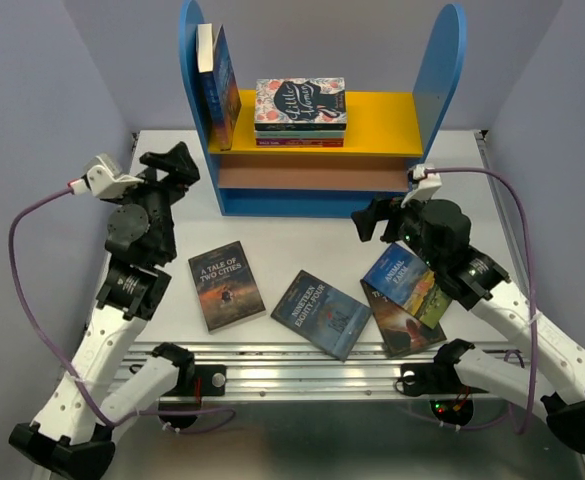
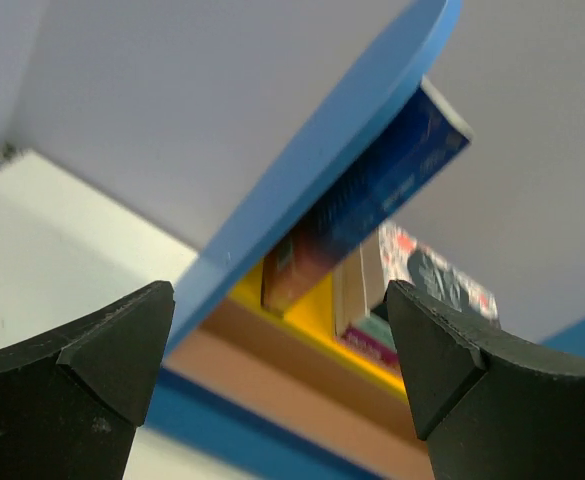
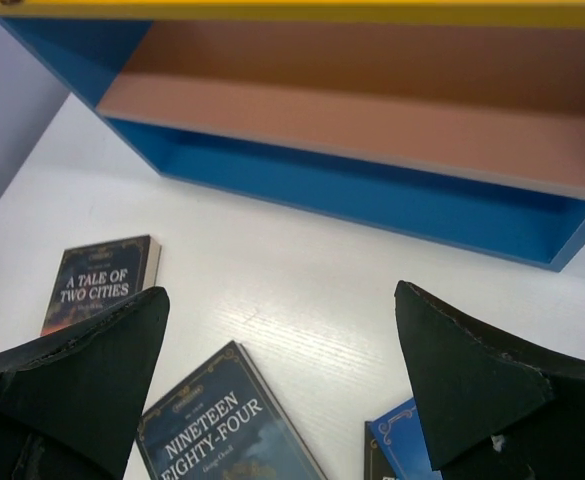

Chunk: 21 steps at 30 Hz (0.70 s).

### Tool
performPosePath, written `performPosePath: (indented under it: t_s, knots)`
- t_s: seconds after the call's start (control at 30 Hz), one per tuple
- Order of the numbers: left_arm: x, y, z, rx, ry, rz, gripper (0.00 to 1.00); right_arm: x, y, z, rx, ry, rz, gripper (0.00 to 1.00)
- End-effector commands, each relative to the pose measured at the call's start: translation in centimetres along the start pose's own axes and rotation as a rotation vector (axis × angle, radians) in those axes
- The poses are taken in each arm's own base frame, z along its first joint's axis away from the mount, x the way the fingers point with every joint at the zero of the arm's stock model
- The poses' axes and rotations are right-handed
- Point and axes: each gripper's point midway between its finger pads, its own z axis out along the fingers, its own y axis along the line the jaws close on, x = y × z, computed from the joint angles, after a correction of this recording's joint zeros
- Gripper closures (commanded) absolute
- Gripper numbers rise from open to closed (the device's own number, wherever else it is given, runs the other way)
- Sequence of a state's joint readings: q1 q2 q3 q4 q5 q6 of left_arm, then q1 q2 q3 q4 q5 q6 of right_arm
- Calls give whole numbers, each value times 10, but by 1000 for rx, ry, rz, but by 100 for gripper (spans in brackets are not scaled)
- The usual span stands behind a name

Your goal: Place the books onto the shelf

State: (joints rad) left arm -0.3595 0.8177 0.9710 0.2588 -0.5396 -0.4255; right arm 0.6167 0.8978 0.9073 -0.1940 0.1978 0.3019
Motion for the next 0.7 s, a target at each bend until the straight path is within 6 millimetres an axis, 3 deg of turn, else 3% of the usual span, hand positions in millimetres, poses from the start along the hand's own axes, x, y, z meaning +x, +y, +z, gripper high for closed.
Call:
performPosePath:
  t_s: [0.0,0.07,0.1,0.33,0.4,0.5,0.53,0.67]
  knots:
    - [102,20,-37,-80,358,-59,1,46,5,6,-50,148,-5,0]
    - [135,14,-52,-48,498,-51,1,66,7,11,-65,215,4,0]
    - [152,24,-62,-75,569,-40,1,74,8,12,-72,239,12,0]
    - [192,65,-110,-159,728,-54,1,111,23,23,-169,337,44,0]
    - [202,61,-122,-116,792,-72,1,119,31,25,-218,357,55,0]
    - [232,56,-149,-52,964,-82,1,136,38,29,-259,418,78,0]
    - [247,58,-164,-43,1041,-75,1,146,40,30,-267,457,93,0]
    - [273,70,-200,-42,1175,-82,1,165,38,33,-248,521,135,0]
